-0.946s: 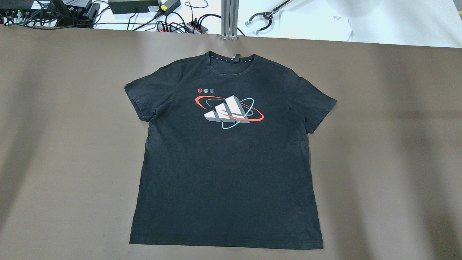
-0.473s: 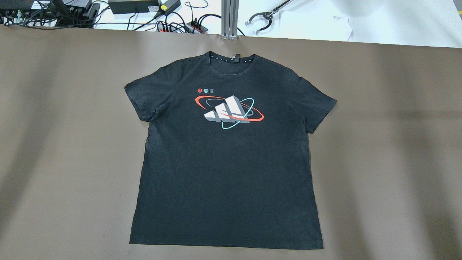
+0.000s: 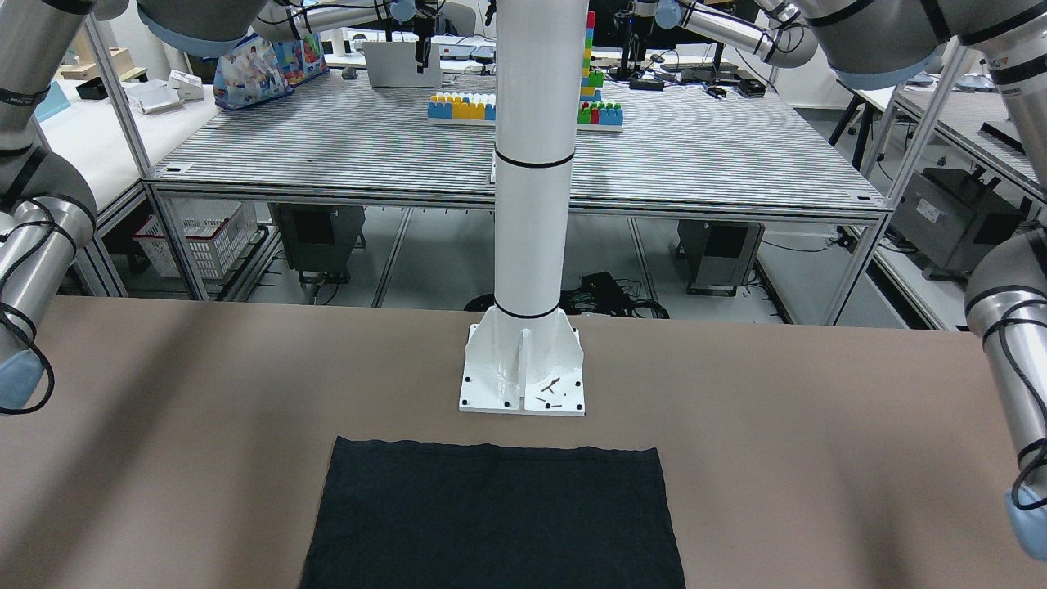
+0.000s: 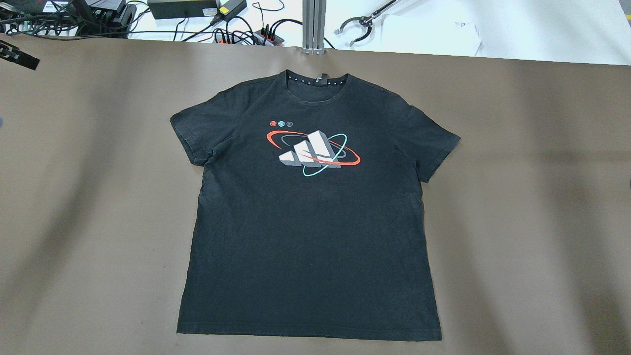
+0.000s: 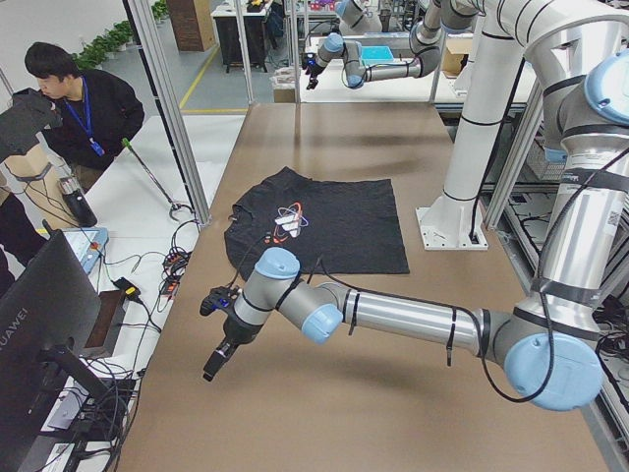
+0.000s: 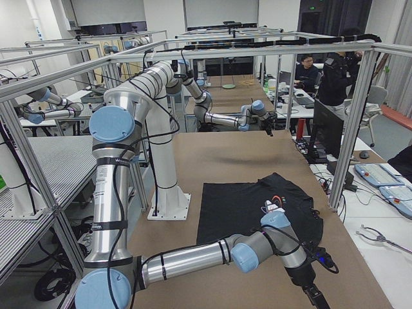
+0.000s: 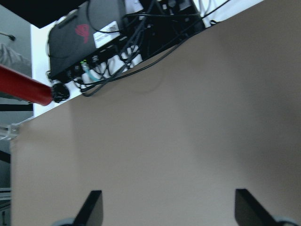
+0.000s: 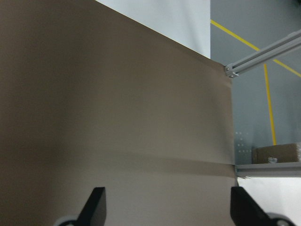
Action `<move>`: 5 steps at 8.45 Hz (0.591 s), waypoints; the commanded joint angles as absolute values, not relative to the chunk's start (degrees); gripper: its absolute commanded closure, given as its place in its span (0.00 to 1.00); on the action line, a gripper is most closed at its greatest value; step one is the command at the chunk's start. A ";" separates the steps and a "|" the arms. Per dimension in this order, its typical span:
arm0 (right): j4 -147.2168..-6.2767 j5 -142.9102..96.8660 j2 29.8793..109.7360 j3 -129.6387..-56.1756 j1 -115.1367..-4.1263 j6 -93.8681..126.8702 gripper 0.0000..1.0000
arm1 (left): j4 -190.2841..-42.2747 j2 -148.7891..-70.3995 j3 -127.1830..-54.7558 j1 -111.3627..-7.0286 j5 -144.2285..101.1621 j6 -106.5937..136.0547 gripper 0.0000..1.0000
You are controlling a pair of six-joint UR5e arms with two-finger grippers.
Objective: Fold clothes
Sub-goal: 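Move both grippers in toward the shirt's sleeves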
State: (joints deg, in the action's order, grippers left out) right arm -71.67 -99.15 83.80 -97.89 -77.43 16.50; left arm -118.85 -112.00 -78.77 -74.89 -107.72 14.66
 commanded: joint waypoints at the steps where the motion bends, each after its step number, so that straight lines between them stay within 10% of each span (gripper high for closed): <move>1: -71.20 -101.51 78.85 -95.89 -68.33 29.22 0.06 | -119.09 -118.46 -74.80 -68.14 -111.43 23.25 0.00; 5: -68.73 -101.51 77.17 -95.71 -61.09 36.30 0.06 | -130.12 -125.40 -62.81 -58.82 -111.80 32.07 0.00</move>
